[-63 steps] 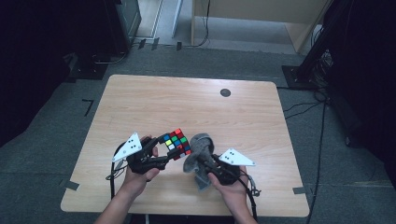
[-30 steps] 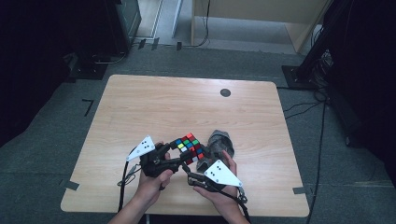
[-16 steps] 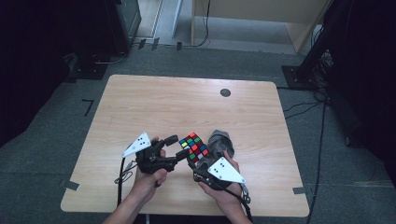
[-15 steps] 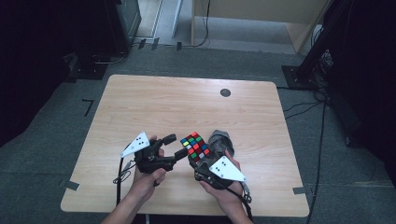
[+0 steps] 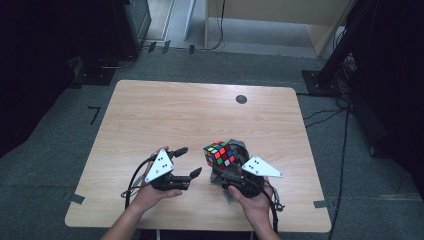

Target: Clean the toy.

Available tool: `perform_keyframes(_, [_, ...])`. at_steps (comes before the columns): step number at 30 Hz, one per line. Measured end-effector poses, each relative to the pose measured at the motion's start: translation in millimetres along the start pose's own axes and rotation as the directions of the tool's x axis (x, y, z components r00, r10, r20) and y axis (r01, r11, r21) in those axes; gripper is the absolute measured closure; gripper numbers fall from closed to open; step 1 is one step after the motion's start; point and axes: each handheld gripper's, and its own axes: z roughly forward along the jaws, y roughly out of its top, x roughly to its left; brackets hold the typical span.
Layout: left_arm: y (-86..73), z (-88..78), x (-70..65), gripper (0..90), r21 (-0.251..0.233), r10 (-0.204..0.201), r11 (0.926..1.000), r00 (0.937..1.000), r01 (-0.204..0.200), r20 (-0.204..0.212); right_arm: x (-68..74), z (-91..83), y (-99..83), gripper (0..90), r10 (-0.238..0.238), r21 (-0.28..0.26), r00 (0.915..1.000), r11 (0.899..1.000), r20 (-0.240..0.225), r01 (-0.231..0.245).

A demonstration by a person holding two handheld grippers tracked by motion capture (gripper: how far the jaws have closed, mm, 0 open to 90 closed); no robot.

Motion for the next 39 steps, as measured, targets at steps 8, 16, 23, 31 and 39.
perform_keyframes(8, [-0.6,2.6,-14.5,19.7,0.014,0.153,0.9882,0.9855,-0.153,-0.072,12.5,3.1,3.0,34.1,0.035,0.044,0.9972,0.999,-0.066,-0.032])
perform_keyframes(16, [-1.1,3.0,-22.8,21.5,0.011,0.229,0.9735,0.9711,-0.229,-0.068,15.3,9.6,0.3,34.1,0.078,0.099,0.9906,0.993,-0.113,-0.067])
perform_keyframes(23, [-5.2,4.2,-29.2,30.1,0.021,0.316,0.9488,0.9462,-0.315,-0.069,10.8,15.7,-2.2,34.0,0.174,0.17,0.9707,0.975,-0.166,-0.146])
perform_keyframes(31, [-6.3,4.4,-27.7,33.7,0.032,0.316,0.9487,0.9444,-0.315,-0.091,3.9,11.6,-1.4,31.2,0.201,0.101,0.9606,0.978,-0.192,-0.184])
perform_keyframes(39, [-7.4,0.5,-5.6,33.7,0.06,0.196,0.9801,0.9712,-0.189,-0.136,-20.0,-7.4,3.8,27.3,0.062,0.0,0.9981,0.998,0.003,-0.062])
